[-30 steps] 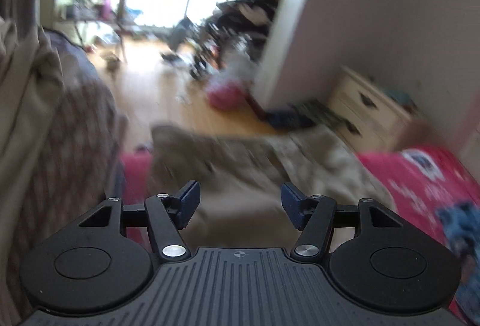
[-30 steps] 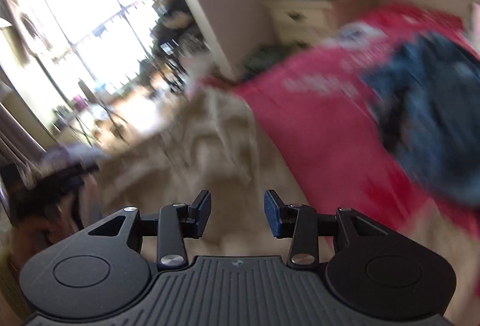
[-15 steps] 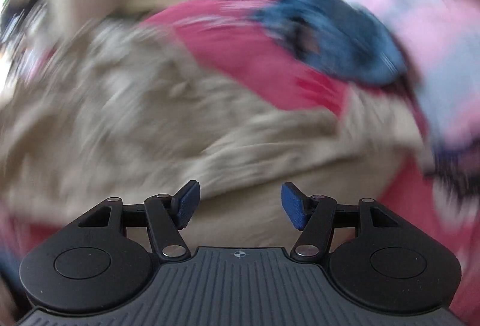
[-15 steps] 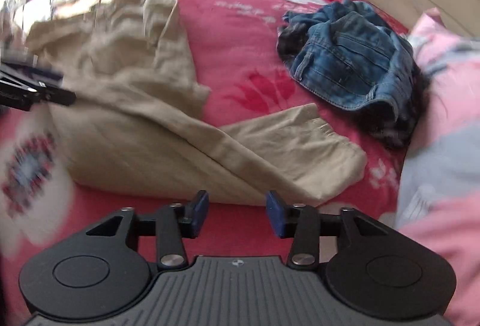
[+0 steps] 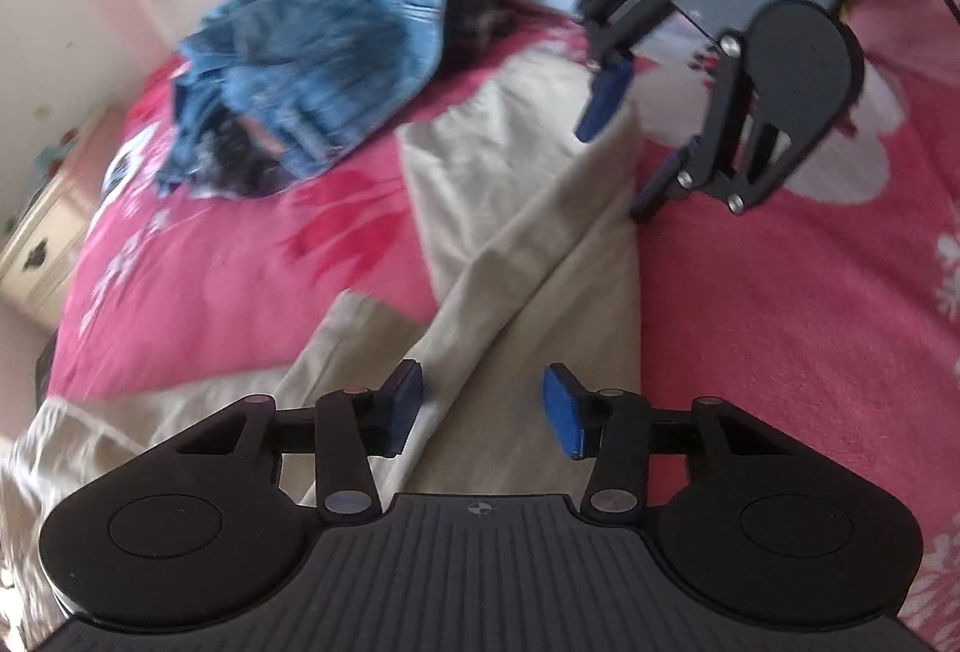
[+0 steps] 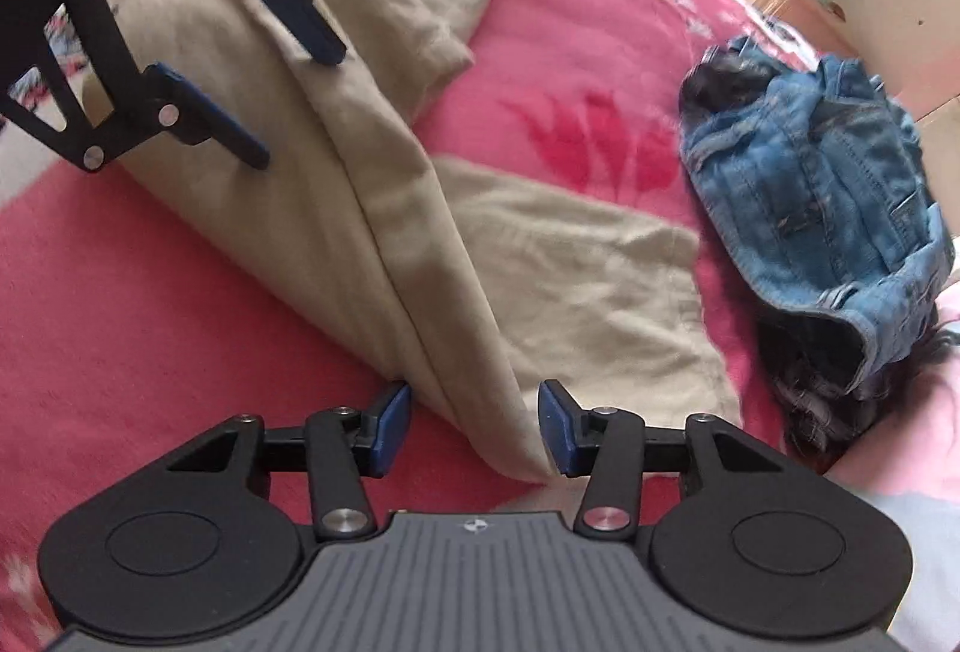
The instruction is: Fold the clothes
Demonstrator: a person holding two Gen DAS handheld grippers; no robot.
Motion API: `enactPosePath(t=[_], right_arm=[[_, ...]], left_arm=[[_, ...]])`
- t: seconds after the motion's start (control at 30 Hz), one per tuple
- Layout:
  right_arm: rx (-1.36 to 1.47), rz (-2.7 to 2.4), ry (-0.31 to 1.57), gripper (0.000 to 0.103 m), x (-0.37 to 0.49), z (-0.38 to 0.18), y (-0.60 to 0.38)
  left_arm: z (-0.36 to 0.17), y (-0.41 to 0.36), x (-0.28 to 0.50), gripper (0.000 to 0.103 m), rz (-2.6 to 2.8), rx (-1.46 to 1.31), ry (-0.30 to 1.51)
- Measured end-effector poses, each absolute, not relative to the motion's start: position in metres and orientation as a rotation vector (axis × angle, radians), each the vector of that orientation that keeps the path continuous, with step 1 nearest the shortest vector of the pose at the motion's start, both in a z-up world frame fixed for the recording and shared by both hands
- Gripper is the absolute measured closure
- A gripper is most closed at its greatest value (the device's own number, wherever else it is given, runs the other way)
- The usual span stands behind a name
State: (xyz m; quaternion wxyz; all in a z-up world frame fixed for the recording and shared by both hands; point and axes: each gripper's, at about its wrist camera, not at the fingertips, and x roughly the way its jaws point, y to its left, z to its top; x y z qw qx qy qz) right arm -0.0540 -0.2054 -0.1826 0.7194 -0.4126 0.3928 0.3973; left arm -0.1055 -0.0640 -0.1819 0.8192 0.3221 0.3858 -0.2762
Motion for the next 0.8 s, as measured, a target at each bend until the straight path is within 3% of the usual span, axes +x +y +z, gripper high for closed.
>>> enactPosePath(t=[0.1, 0.13, 0.17, 0.23, 0.43, 0.53, 0.6, 0.67, 0.8], right_arm=[[-0.857, 0.882, 0.9, 0.069, -0.046, -0.185, -0.21], [-0.832, 0.88, 0.909, 0.084, -0.044, -0.183, -0.211], [-0.815, 0.88, 0.914, 0.091, -0.043, -0.18, -0.212], [-0.803, 0.884, 0.909, 0.094, -0.045, -0.169, -0.214], [-0.7, 0.956, 0.897, 0.096, -0.057, -0.11, -0.222], [-0.613, 1.013, 0.913, 0.096, -0.064, -0.078, -0.227], [-0.558, 1.044, 0.93, 0.096, -0.07, -0.061, -0.231], [-0.506, 1.064, 0.953, 0.097, -0.073, -0.05, -0.235], [-0.479, 1.062, 0.949, 0.097, -0.078, -0.038, -0.237]], left_arm=[[-0.187, -0.07, -0.095, 0.06, -0.605, 0.688, 0.85], [-0.188, -0.071, -0.091, 0.06, -0.609, 0.684, 0.86], [-0.188, -0.072, -0.087, 0.06, -0.612, 0.68, 0.866], [-0.182, -0.074, -0.084, 0.06, -0.619, 0.68, 0.865], [-0.172, -0.08, -0.081, 0.057, -0.627, 0.736, 0.83], [-0.159, -0.081, -0.096, 0.062, -0.664, 0.752, 0.792], [-0.148, -0.078, -0.112, 0.079, -0.68, 0.761, 0.752], [-0.138, -0.073, -0.126, 0.088, -0.684, 0.748, 0.735], [-0.119, -0.062, -0.149, 0.097, -0.665, 0.7, 0.707]])
